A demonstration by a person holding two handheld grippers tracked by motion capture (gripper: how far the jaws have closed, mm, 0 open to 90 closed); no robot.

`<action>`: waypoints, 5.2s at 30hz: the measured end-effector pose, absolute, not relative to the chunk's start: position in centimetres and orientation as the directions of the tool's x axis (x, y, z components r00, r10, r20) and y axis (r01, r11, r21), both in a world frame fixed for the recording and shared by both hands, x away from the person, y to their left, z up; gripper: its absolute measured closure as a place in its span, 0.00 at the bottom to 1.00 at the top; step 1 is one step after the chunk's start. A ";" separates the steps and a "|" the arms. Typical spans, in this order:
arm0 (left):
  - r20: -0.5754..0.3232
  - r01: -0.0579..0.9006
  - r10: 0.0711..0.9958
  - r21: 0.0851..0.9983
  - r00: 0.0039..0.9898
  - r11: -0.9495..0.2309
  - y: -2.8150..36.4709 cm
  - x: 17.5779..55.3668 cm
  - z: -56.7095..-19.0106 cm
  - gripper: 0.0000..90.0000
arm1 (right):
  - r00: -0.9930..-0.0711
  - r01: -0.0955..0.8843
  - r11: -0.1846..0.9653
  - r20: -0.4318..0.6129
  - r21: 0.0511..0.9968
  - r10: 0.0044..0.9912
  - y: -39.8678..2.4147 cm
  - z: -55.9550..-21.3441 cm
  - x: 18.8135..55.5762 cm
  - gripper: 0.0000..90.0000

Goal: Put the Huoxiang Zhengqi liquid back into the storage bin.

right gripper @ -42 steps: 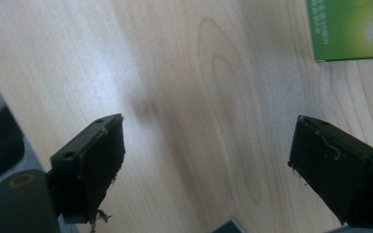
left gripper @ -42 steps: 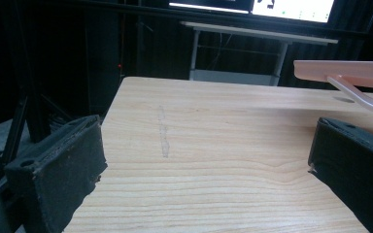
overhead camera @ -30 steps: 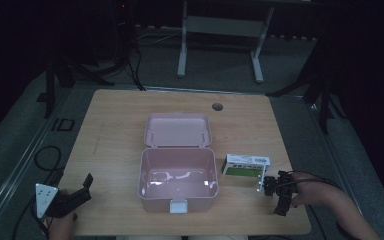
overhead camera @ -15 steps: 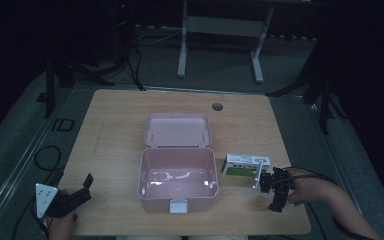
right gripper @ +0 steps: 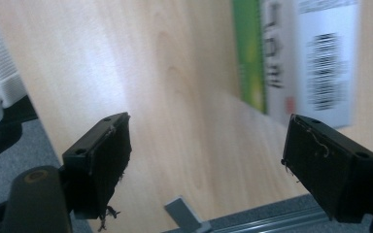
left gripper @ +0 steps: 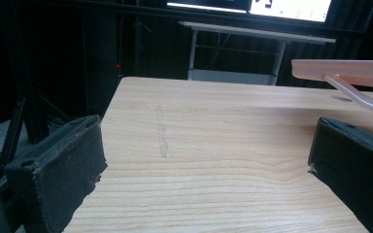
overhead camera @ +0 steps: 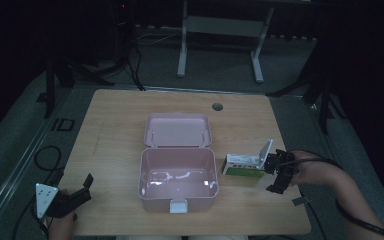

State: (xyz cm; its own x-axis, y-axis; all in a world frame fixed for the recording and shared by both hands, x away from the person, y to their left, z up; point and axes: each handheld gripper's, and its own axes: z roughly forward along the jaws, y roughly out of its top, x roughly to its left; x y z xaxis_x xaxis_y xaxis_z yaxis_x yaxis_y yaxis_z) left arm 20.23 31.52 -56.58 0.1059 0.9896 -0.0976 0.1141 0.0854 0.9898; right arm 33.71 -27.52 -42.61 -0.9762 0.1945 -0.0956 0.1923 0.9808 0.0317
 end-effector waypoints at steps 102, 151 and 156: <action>-0.087 0.115 0.991 0.991 0.105 0.074 31.4 20.3 -56.6 0.00 | -0.999 0.028 0.999 -0.041 -0.029 0.027 -20.9 -37.7 36.0 0.69; -0.091 0.116 0.990 0.990 0.108 0.078 31.4 20.2 -56.6 0.00 | -0.999 -0.017 1.000 -0.047 -0.002 -0.017 -11.2 -31.8 33.8 0.69; -0.093 0.114 0.990 0.990 0.110 0.080 31.5 20.2 -56.6 0.00 | -0.998 -0.037 0.999 -0.042 -0.018 -0.038 -9.0 -32.1 33.6 0.69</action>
